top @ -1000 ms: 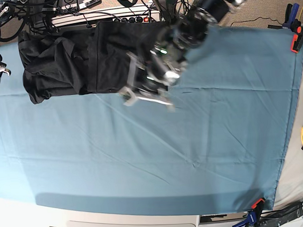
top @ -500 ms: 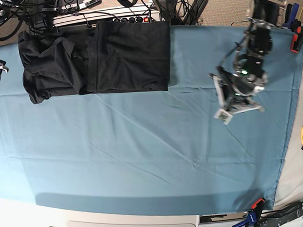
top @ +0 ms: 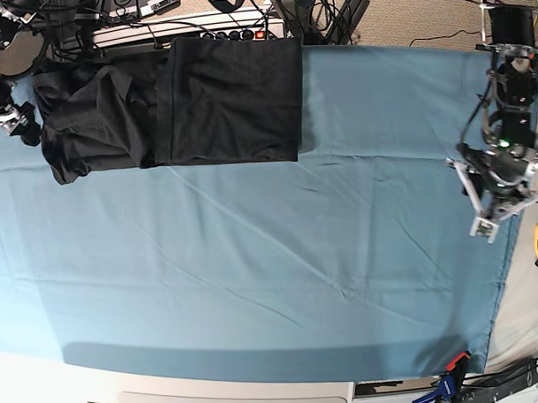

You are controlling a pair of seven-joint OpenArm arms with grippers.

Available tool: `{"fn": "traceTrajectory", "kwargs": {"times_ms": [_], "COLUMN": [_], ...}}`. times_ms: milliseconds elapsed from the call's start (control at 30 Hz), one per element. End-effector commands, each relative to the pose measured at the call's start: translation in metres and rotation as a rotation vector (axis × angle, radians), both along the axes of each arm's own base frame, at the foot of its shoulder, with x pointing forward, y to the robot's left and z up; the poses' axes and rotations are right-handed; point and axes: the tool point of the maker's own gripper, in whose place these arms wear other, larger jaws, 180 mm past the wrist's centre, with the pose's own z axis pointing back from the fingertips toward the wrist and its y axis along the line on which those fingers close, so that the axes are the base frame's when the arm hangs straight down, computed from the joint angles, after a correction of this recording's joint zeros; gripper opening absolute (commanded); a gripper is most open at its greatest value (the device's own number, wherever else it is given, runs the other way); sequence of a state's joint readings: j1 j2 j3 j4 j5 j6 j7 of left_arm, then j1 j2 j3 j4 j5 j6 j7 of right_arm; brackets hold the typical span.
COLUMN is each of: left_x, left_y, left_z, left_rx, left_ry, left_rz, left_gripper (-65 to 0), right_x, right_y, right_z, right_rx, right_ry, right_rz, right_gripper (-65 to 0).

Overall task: Fold the T-shirt properly
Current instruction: 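Move the left gripper aside and bring the right gripper to the shirt end, then grasp the black shirt's end with the right gripper and lift it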

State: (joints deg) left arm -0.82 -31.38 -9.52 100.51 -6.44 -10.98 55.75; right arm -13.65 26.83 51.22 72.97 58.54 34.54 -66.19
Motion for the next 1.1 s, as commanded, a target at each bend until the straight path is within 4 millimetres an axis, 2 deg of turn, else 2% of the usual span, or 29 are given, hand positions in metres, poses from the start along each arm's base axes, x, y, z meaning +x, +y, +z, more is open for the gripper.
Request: {"fn": "traceTrajectory", "kwargs": {"times_ms": [0, 100, 267, 500, 1067], "left_x": [0.009, 0.009, 0.007, 0.007, 0.008], "left_y": [0.012, 0.025, 0.041, 0.040, 0.040], "left_z": [0.022, 0.032, 0.044, 0.046, 0.046], "left_rx": [0.010, -0.018, -0.058, -0.086, -0.086], "left_ry": [-0.063, -0.091, -0.127, -0.136, -0.137], "left_rz": [0.016, 0.047, 0.092, 0.080, 0.080], "left_gripper": [-42.6, -42.6, -42.6, -42.6, -42.6], "right_x": [0.006, 0.005, 0.007, 0.010, 0.014], "right_y": [-0.004, 0.007, 0.015, 0.029, 0.051], "right_z": [0.012, 0.002, -0.006, -0.014, -0.005], "right_rx": [-0.028, -0.016, -0.027, -0.013, 0.058], "right_ry": [-0.020, 0.014, 0.049, 0.073, 0.011], "right_rz": [0.026, 0.064, 0.098, 0.145, 0.247], "right_gripper": [-24.9, -24.9, -24.9, -24.9, -24.9]}}
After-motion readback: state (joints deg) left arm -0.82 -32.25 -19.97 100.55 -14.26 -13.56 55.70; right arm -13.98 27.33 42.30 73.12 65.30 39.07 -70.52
